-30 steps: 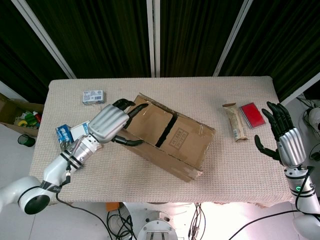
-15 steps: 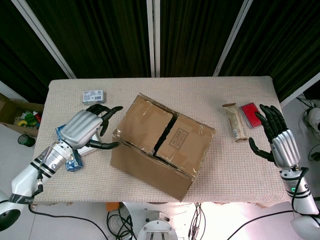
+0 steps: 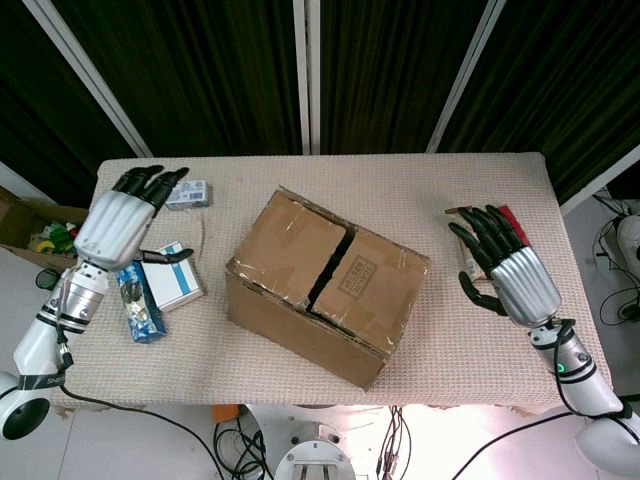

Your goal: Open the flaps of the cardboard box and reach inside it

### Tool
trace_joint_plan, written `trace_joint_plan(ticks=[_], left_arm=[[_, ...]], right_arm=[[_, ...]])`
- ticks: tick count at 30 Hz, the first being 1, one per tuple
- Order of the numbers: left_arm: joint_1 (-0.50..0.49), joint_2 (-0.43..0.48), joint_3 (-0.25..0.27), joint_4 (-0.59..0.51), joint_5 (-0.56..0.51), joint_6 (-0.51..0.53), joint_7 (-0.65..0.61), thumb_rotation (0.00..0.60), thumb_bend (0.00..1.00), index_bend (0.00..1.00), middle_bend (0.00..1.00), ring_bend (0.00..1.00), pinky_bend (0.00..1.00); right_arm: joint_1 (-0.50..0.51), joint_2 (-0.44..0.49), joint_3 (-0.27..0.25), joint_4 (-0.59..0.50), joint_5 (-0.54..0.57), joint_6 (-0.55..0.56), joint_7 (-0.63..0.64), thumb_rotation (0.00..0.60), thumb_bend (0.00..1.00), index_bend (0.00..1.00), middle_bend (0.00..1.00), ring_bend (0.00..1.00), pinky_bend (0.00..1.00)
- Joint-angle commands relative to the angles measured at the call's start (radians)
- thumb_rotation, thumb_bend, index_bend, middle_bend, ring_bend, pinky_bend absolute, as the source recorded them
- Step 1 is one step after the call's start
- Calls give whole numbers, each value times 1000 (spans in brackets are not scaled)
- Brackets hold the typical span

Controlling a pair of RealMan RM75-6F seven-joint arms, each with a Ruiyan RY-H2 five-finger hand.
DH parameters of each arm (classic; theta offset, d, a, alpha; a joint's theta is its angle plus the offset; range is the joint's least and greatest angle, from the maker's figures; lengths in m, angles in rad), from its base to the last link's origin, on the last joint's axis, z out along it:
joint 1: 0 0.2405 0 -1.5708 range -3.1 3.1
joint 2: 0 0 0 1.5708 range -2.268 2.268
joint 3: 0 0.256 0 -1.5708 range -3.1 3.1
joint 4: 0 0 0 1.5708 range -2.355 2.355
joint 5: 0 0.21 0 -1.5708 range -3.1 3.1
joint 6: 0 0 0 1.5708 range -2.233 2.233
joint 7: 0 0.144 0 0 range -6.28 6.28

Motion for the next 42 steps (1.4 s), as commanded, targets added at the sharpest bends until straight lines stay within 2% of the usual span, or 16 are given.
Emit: trace_joint_plan(ticks=[1,3,5,10,16,24,33,38,42], left_arm=[[71,-79,10,108,0,76,-35,438,153,53,159,98,165],[91,-90,8,142,-8,79,-102,442,137,53,159,98,165],[105,-94,7,172,-8,82,-146,446,101,53,159,99,165],[132,-103,2,246,-17,82,-213,441,71,53,159,83,166],[151,-103,-8,284,-29,62,-287,441,72,53,159,82,166],[159,-115,-12,320,-11,53,-289,440,72,53,159,83,166],[158,-113,-22,313,-6,31,-293,437,72,53,171,82,166],[157,-115,-28,313,-9,22,-292,438,73,53,171,83,166],[155,-121,-29,318,-10,13,-287,435,73,52,171,83,166]], right_arm=[[149,100,53,-219,80,-280,-171,600,608,139,141,0,0],[211,116,81,-281,159,-404,-251,600,636,267,186,0,0],[262,117,105,-319,235,-495,-322,600,651,320,210,0,0],[398,76,143,-353,495,-672,-555,600,669,343,223,0,0],[519,1,128,-356,743,-688,-757,600,661,342,219,0,0],[644,-92,78,-318,983,-680,-851,600,646,285,219,0,0],[716,-133,17,-299,1065,-644,-899,600,667,266,219,0,0],[726,-122,-1,-300,1075,-632,-887,600,766,310,258,0,0],[737,-116,-14,-297,1086,-637,-872,600,789,371,327,0,0]])
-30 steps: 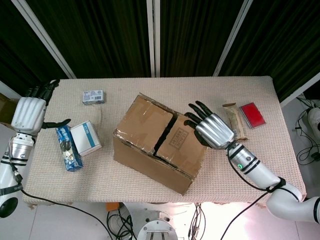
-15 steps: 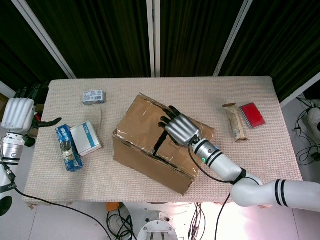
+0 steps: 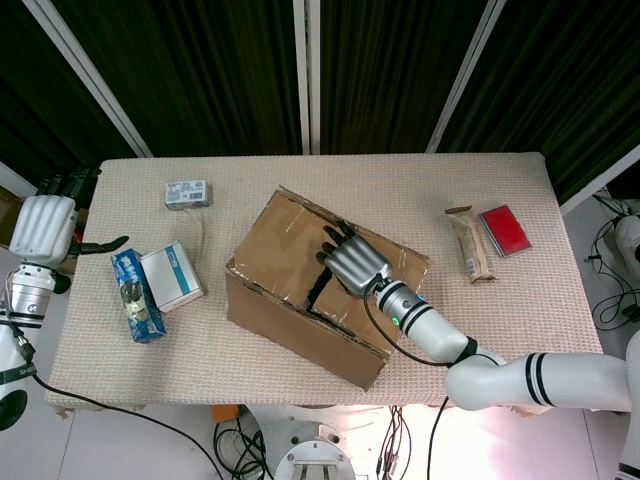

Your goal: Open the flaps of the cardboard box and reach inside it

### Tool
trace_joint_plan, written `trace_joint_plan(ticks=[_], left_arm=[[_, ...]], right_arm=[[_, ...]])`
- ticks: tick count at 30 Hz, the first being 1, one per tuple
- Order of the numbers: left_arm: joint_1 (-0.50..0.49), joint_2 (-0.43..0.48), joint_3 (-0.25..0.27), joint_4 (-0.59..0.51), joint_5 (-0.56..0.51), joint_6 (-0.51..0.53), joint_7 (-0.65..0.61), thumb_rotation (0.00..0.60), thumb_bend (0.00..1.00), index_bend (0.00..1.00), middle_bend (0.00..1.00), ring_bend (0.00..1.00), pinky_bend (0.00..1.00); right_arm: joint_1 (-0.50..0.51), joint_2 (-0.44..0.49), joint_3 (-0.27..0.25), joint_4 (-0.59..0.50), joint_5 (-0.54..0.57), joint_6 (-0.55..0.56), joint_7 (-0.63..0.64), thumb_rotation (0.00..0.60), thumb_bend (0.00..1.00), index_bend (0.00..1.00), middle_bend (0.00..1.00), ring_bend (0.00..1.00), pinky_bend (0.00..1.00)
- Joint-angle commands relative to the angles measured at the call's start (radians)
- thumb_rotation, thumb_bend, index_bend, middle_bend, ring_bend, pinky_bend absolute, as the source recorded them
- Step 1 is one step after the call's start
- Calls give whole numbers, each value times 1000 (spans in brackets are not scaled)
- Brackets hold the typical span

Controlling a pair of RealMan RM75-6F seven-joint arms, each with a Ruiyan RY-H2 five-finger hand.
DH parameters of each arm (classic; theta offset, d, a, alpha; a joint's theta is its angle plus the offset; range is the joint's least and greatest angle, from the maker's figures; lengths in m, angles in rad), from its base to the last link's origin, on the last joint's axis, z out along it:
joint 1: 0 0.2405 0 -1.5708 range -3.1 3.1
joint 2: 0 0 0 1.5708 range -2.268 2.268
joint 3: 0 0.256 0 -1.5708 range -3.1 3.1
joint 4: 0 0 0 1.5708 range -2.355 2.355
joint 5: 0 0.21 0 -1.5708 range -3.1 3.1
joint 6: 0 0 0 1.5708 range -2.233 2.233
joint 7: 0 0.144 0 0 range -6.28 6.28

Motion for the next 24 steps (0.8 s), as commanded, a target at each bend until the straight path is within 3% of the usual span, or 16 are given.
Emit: trace_joint_plan(ticks=[1,9,17,24], left_arm=[[0,-3,-1,2,0,-4,4,436,73,53,171,82,165],[1,-2,-7,-2,0,-7,9,435,73,53,171,82,166],[5,-2,-9,-6,-3,-12,15,436,73,53,171,82,166],[5,2,-13,-21,-10,-18,35,435,73,52,171,83,166]], right_arm=[[5,4,-8,2,2,-1,9,600,798,398,349,0,0],[15,29,-29,-9,14,13,22,600,833,522,454,0,0],[6,85,-31,-57,-9,38,56,600,835,533,488,0,0],[-39,185,-18,-159,-82,83,112,600,836,513,490,4,0]])
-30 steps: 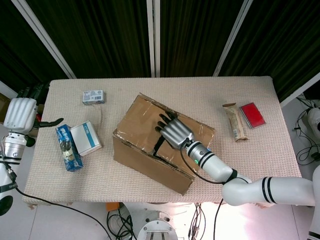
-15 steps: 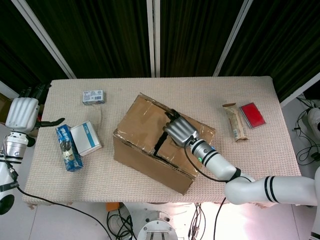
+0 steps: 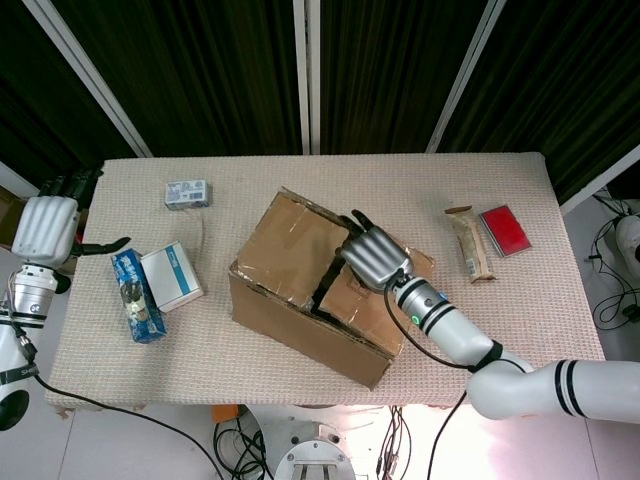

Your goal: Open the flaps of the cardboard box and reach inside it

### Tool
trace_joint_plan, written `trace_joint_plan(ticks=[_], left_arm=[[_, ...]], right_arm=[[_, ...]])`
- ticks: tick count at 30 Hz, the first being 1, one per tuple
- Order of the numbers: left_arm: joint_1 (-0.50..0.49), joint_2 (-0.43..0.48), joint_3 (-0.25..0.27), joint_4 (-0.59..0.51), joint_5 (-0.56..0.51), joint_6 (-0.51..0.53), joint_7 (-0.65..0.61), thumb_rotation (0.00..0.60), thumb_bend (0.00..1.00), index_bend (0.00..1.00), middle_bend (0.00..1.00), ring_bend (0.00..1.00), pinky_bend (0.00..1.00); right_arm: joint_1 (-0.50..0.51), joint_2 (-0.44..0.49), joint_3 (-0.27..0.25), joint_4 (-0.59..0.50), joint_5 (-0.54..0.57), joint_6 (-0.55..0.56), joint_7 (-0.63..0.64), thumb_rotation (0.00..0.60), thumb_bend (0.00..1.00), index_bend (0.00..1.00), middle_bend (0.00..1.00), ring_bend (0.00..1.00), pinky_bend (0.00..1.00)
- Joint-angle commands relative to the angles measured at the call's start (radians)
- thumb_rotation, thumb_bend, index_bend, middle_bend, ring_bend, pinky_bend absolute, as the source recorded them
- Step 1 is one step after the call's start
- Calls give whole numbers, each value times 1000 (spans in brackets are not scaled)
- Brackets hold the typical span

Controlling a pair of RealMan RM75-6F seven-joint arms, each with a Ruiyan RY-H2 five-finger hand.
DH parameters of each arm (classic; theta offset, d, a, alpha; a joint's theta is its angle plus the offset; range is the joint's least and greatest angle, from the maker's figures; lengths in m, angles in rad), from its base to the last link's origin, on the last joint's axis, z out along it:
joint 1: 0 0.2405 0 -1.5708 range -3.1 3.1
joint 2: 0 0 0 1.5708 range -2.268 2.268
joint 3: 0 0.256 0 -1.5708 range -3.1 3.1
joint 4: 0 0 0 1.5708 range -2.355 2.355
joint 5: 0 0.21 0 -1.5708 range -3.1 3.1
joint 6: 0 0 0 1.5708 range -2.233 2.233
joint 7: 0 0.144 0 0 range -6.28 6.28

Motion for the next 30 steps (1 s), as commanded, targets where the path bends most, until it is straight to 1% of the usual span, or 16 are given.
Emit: trace_joint_plan(ticks=[1,5,8,10,15,19,24,27,30], left_arm=[[-1,3,-2,-11,-9,-5,19,435,73,52,171,82,166],[-4,7,-6,-31,-19,-7,44,435,73,53,171,83,166],[-5,8,-8,-47,-22,-6,60,431,73,52,171,82,166],[-6,8,-8,-59,-23,-4,73,433,73,52,170,82,166],[-12,12,-6,-89,-25,-5,118,435,73,52,170,82,166],[-19,21,-14,-125,-31,-2,153,434,73,52,170,83,166],[-27,24,-20,-164,-30,6,187,433,73,52,170,83,166],[-30,25,-22,-180,-26,12,204,433,74,52,170,83,166],[-34,28,-26,-195,-31,14,220,433,73,52,170,83,166]], right_arm=[[-37,69,8,-72,-52,29,40,600,836,507,490,4,0],[-95,147,5,-143,-137,55,94,600,836,495,491,9,0],[-150,205,3,-190,-221,78,149,600,836,481,491,11,0],[-194,246,-2,-220,-292,102,185,600,836,468,492,11,0],[-313,349,-31,-278,-474,163,278,600,836,399,492,11,0],[-415,416,-70,-278,-638,206,373,600,836,387,495,11,0],[-509,465,-117,-255,-788,240,474,600,831,360,506,16,0],[-573,497,-142,-234,-886,296,547,600,827,340,506,17,0],[-647,541,-166,-216,-992,388,614,600,827,304,487,16,0]])
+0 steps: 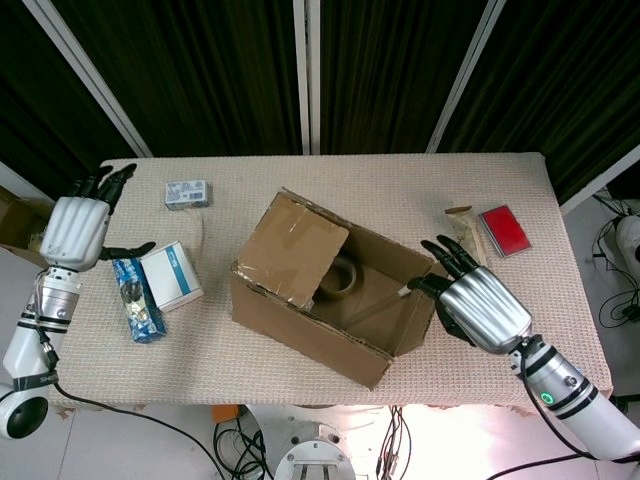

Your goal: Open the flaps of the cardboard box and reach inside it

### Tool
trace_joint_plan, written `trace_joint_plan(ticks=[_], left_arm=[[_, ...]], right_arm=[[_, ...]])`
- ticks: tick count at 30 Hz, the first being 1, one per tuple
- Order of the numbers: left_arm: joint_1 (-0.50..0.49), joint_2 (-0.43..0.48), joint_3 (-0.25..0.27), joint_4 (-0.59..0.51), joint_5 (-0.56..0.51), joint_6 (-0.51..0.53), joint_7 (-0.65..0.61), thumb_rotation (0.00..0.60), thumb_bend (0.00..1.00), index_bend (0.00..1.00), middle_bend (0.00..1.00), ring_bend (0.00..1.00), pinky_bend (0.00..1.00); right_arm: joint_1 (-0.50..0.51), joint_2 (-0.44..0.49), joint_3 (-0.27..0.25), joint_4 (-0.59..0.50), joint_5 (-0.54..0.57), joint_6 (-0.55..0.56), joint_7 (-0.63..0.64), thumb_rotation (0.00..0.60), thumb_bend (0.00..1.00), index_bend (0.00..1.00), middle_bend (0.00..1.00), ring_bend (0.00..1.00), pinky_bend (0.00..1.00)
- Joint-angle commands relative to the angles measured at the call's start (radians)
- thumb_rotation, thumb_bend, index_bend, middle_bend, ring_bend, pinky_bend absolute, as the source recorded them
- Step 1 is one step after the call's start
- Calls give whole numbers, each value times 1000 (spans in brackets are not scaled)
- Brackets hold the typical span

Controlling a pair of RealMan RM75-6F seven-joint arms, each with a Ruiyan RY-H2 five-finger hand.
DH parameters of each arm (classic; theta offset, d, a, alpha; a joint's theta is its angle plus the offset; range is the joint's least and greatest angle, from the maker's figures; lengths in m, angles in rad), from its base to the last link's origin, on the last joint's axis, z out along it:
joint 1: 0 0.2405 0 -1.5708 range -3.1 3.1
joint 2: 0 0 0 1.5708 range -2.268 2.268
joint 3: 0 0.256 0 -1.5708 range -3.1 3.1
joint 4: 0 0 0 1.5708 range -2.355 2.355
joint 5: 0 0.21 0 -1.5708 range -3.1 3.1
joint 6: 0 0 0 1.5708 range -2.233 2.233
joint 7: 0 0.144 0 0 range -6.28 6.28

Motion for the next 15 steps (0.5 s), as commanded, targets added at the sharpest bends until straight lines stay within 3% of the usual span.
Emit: trace_joint_plan(ticks=[1,9,12,15], left_arm=[[-5,4,-4,-15,-5,1,16,434,72,52,170,83,166],[-9,-7,4,-32,1,1,31,431,74,52,170,83,165],[-13,-14,11,-41,25,0,29,433,73,52,170,83,165],[-20,-21,21,-58,76,3,34,433,73,52,170,83,166]], right_arm=[[-124,80,-48,37,-157,151,117,600,826,293,473,16,0],[-283,134,-69,144,-266,395,289,600,826,223,404,11,0],[-311,90,-44,201,-246,460,325,600,825,170,282,2,0],[-327,45,-22,237,-218,482,315,600,811,47,115,0,0]])
